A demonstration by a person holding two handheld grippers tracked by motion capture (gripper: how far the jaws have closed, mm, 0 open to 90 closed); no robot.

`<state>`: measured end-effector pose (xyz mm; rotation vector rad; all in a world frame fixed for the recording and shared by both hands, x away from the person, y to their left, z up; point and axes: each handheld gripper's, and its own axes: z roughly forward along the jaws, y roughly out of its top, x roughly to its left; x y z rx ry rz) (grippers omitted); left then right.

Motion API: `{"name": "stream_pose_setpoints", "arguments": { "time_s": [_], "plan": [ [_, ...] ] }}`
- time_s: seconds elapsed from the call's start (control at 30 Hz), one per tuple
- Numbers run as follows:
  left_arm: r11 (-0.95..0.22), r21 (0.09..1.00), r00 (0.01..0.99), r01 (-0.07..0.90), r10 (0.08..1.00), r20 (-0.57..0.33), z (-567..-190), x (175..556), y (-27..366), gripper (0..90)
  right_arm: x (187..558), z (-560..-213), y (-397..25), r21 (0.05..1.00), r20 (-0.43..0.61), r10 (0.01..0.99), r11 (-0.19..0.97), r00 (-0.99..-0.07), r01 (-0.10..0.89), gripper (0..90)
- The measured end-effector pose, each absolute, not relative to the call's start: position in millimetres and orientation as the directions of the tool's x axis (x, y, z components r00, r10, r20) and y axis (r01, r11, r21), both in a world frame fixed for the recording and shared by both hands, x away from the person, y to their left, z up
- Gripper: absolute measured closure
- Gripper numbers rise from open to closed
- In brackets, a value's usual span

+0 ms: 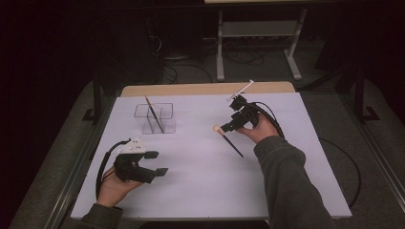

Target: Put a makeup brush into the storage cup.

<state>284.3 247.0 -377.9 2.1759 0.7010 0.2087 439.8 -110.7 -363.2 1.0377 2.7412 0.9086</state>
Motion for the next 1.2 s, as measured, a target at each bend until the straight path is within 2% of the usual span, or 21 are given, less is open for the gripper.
{"name": "stream_pose_setpoints", "arguments": {
  "time_s": [0.87,1.2],
  "plan": [
    [-0.51,0.755,0.832,0.413,0.548,-0.085,-376.4,283.3,247.1,27.8,449.1,-386.4,-99.4,0.497,0.149,0.64,0.61,-0.754,0.617,34.9],
    [-0.507,0.756,0.831,0.414,0.55,-0.086,-376.5,283.2,247.4,27.8,450.8,-394.8,-92.8,0.475,0.14,0.641,0.625,-0.754,0.619,41.3]
  ]
}}
